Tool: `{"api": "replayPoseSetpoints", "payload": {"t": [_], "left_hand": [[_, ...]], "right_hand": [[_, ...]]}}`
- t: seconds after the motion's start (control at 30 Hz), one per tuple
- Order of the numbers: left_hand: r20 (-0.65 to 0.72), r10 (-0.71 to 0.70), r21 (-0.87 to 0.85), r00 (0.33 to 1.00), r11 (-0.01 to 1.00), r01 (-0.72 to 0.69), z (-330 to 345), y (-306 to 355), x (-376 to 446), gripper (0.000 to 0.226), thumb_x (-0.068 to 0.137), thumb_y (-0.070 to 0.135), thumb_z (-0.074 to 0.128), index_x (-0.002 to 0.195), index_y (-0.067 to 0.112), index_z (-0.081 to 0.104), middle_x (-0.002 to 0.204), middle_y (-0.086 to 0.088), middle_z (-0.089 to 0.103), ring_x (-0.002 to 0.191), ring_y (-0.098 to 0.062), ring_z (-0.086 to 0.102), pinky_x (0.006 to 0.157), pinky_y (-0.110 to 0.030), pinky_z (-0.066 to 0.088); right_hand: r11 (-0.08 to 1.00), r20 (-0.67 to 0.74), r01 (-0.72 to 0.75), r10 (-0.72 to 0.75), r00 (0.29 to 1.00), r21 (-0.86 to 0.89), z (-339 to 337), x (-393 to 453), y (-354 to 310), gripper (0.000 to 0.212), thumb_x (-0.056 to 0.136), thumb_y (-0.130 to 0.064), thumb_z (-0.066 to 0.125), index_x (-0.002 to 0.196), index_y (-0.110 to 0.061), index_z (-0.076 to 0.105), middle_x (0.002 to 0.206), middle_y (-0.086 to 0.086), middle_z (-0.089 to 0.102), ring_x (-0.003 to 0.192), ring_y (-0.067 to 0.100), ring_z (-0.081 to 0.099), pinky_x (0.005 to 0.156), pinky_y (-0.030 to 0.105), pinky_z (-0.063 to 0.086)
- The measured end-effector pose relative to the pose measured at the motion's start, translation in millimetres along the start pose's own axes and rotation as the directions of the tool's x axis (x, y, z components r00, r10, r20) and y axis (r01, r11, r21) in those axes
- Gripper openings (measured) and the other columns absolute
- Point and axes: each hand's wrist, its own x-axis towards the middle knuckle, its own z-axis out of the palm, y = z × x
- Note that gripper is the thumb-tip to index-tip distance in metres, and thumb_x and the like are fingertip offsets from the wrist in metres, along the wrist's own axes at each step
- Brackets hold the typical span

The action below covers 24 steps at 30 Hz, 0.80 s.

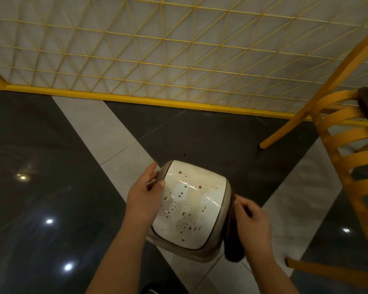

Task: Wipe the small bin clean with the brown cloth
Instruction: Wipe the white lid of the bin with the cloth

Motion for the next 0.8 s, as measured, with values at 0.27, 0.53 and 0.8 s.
{"api": "replayPoseSetpoints", "payload": {"t": [0.27, 0.53, 0.8], "left_hand": [[-0.005, 0.002, 0.013, 1.000, 1.000, -0.001, 4.8, 4.6, -2.1, 0.037, 0.098, 0.016, 0.050, 0.128, 0.036, 0.058, 0.130, 0.015, 0.053, 0.114, -0.004, 0.045, 0.096, -0.021, 0.035], [0.001, -0.010, 0.024, 1.000, 1.000, 0.010, 4.3, 6.5, -5.7, 0.038, 0.098, 0.016, 0.049, 0.129, 0.036, 0.057, 0.138, 0.010, 0.051, 0.123, -0.009, 0.044, 0.102, -0.029, 0.036], [0.053, -0.004, 0.001, 0.999, 1.000, 0.004, 8.5, 3.9, -4.7, 0.034, 0.097, 0.016, 0.050, 0.119, 0.039, 0.063, 0.128, 0.013, 0.056, 0.117, -0.007, 0.048, 0.103, -0.028, 0.038]], "right_hand": [[0.827, -0.026, 0.477, -0.507, 0.862, -0.297, -0.1, -26.7, 3.4, 0.023, 0.086, -0.023, 0.065, 0.103, -0.039, 0.067, 0.100, -0.017, 0.059, 0.092, -0.005, 0.055, 0.075, 0.006, 0.043], [0.899, 0.027, 0.359, -0.365, 0.931, -0.250, 4.1, 11.4, -21.2, 0.017, 0.092, -0.031, 0.058, 0.105, -0.035, 0.069, 0.099, -0.021, 0.055, 0.090, -0.005, 0.053, 0.090, 0.025, 0.048], [0.432, 0.199, 0.742, -0.781, 0.592, -0.513, 6.3, -22.1, -7.5, 0.021, 0.089, -0.036, 0.058, 0.099, -0.027, 0.074, 0.097, -0.011, 0.065, 0.089, 0.007, 0.054, 0.071, 0.012, 0.043]]}}
